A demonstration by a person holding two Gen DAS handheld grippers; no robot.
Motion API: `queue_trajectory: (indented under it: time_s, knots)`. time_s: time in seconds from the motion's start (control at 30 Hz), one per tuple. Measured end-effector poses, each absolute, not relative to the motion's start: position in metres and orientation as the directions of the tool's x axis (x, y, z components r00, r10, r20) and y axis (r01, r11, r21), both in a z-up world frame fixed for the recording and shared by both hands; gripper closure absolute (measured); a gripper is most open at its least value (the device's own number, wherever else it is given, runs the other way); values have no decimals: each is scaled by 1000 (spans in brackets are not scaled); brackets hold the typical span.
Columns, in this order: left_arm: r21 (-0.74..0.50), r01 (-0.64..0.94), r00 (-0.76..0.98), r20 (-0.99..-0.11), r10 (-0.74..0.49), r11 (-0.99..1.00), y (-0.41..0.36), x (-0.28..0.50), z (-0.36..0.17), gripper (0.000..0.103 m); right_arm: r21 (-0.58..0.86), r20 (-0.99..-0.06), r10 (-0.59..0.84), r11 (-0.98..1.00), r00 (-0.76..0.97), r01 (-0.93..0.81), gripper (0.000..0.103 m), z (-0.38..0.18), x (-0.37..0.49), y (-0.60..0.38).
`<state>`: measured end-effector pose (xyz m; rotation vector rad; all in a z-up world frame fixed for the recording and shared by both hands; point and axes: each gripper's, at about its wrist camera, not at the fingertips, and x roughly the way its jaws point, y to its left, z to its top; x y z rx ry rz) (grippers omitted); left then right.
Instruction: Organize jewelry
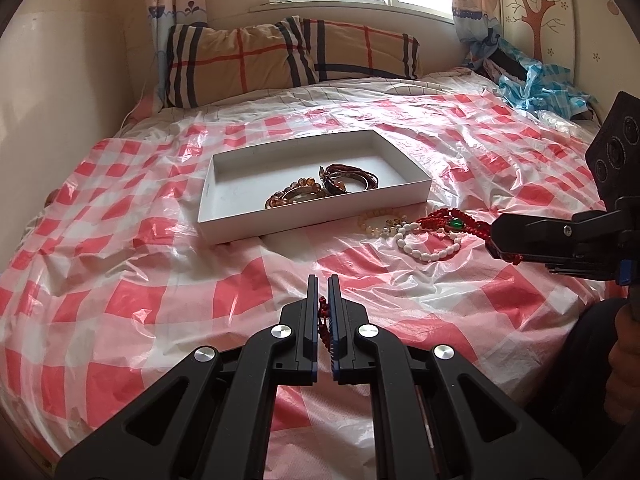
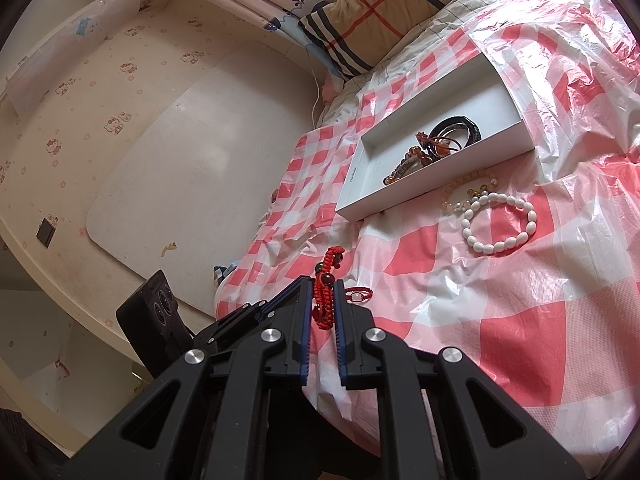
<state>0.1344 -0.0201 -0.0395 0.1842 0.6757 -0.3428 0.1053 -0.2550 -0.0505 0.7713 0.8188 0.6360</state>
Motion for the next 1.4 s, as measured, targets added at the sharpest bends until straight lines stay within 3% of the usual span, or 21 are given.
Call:
queue_trajectory:
  time_s: [1.07,1.4]
  knots:
    - [58,373,729,-635,-254,926,-23,133,-39,99,801,-393,748,564,536,-200,90,-50,105,-255]
    - [-13,399,722,-611,-323,917,-22,134,-20,99,797,-375,734,568,566,-208,90,-40,107,-258]
